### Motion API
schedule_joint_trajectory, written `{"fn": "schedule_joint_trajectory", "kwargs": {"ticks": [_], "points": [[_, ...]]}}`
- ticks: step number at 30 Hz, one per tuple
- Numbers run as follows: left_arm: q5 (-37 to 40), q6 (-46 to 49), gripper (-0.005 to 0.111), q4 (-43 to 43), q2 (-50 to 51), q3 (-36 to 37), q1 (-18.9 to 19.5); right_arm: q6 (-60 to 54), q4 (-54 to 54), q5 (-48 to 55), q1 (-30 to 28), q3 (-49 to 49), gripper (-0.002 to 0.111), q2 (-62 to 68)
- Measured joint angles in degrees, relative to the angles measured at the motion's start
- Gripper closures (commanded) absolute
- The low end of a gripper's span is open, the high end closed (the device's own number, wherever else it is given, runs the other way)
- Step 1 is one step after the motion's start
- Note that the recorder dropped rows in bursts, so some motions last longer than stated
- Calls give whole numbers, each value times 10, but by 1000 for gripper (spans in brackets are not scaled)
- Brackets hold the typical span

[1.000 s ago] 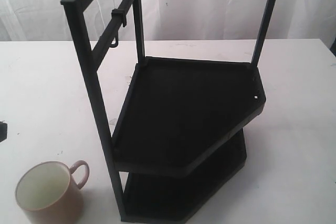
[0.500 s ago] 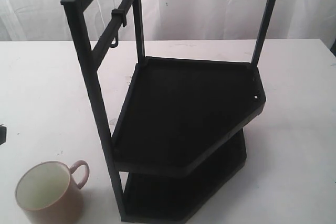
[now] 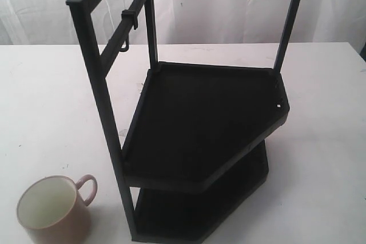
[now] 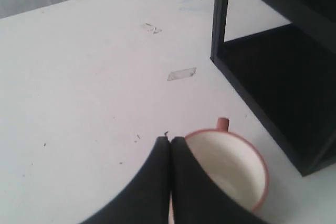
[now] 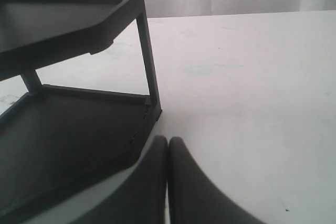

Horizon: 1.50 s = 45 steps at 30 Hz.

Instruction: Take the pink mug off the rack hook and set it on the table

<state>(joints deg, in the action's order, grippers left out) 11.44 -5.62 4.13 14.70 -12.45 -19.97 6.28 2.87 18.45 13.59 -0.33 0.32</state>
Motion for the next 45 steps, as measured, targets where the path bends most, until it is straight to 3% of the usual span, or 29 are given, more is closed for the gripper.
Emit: {"fn": "schedule_joint_trajectory", "kwargs": {"ticks": [9, 19, 29, 37, 45], "points": [[-1, 6, 107, -41, -119, 121, 0, 0, 0, 0, 0, 0, 108, 0], [-6, 72, 107, -50, -144, 122, 0, 0, 0, 0, 0, 0, 108, 0], [-6, 78, 107, -54, -144, 122, 0, 0, 0, 0, 0, 0, 108, 0], [-6, 79, 107, -54, -144, 122, 0, 0, 0, 0, -53, 0, 108, 0], [-6, 79, 107, -55, -144, 122, 0, 0, 0, 0, -59, 0, 108, 0]]}}
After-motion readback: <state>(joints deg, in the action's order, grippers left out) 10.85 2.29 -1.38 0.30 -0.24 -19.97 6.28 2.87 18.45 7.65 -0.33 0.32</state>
